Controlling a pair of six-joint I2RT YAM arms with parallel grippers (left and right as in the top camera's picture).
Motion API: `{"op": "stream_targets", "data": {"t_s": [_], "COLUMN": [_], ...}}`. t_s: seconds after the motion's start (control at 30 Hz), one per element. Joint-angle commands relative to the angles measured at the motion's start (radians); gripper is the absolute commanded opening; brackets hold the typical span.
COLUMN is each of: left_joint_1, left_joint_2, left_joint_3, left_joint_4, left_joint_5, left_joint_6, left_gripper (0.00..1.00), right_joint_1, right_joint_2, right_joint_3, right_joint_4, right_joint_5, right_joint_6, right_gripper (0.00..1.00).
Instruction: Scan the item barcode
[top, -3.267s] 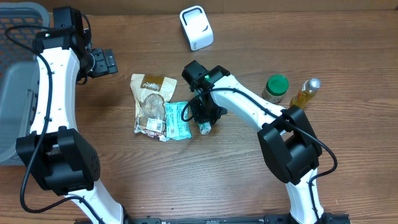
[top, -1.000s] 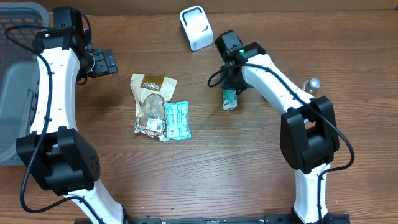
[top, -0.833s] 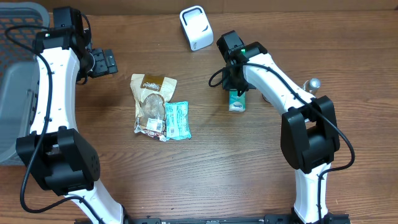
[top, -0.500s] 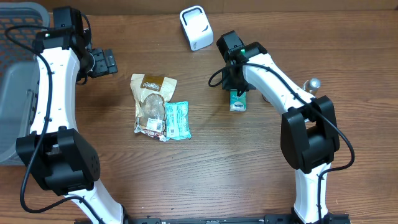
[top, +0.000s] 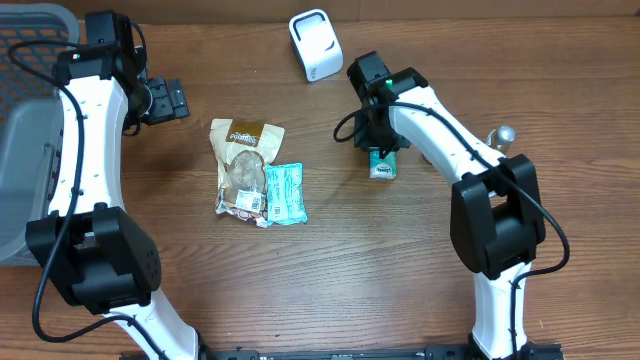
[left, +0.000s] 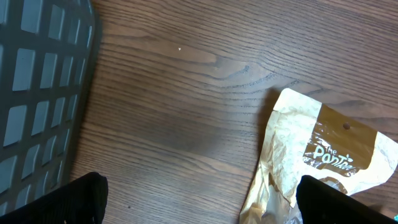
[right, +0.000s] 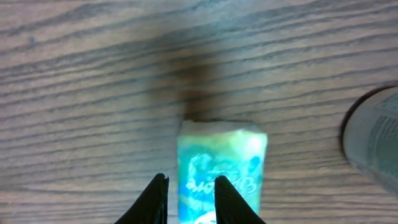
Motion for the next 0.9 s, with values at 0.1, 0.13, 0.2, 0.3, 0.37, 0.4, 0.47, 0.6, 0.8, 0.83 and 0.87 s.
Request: {"op": "stream_targets", "data": {"t_s": [0.1, 0.13, 0.2, 0.3, 0.37, 0.4, 0.47, 0.6, 0.8, 0.83, 0.87], "left_joint_1": [-0.007, -0.007, -0.007, -0.007, -0.007, -0.007, -0.007, -0.007, -0.007, -0.007, -0.007], "left_joint_2": [-0.01, -0.01, -0.01, -0.01, -0.01, -0.01, -0.01, -0.01, -0.01, -0.01, -0.01], "left_joint_3": [0.011, 0.011, 0.011, 0.011, 0.011, 0.011, 0.011, 0.011, 0.011, 0.011, 0.011], "left_joint_4": [0.0, 0.0, 0.0, 0.0, 0.0, 0.0, 0.0, 0.0, 0.0, 0.0, 0.0], "left_joint_5": [-0.008, -0.008, -0.008, -0.008, -0.008, -0.008, -0.008, -0.008, -0.008, -0.008, -0.008], "left_joint_6": [0.019, 0.019, 0.019, 0.019, 0.019, 0.019, 0.019, 0.019, 0.019, 0.019, 0.019], "left_gripper": [1.0, 1.0, 1.0, 1.0, 0.99, 0.99, 0.99, 1.0, 1.0, 1.0, 1.0], "right_joint_1": [0.02, 0.021, 0.027, 0.033, 0.035, 0.036, 0.036, 0.036, 0.036, 0.036, 0.036], "right_joint_2": [-0.014, -0.014, -0.014, -0.014, -0.014, -0.014, -0.014, -0.014, -0.014, -0.014, -0.014], "right_joint_3": [-0.005, -0.005, -0.013, -0.038, -0.07, -0.081, -0.117, -0.194, -0.2, -0.2, -0.198], "right_joint_4": [-0.004, -0.005, -0.003, 0.006, 0.026, 0.034, 0.065, 0.128, 0.129, 0.13, 0.129], "right_joint_5": [-0.008, 0.0, 0.025, 0.055, 0.055, 0.055, 0.055, 0.055, 0.065, 0.064, 0.063], "right_joint_6": [0.005, 0.005, 0.005, 0.008, 0.008, 0.007, 0.0, -0.003, -0.003, -0.003, -0.003], "right_gripper": [0.22, 0.22, 0.22, 0.22, 0.22, 0.22, 0.23, 0.23, 0.22, 0.22, 0.22]}}
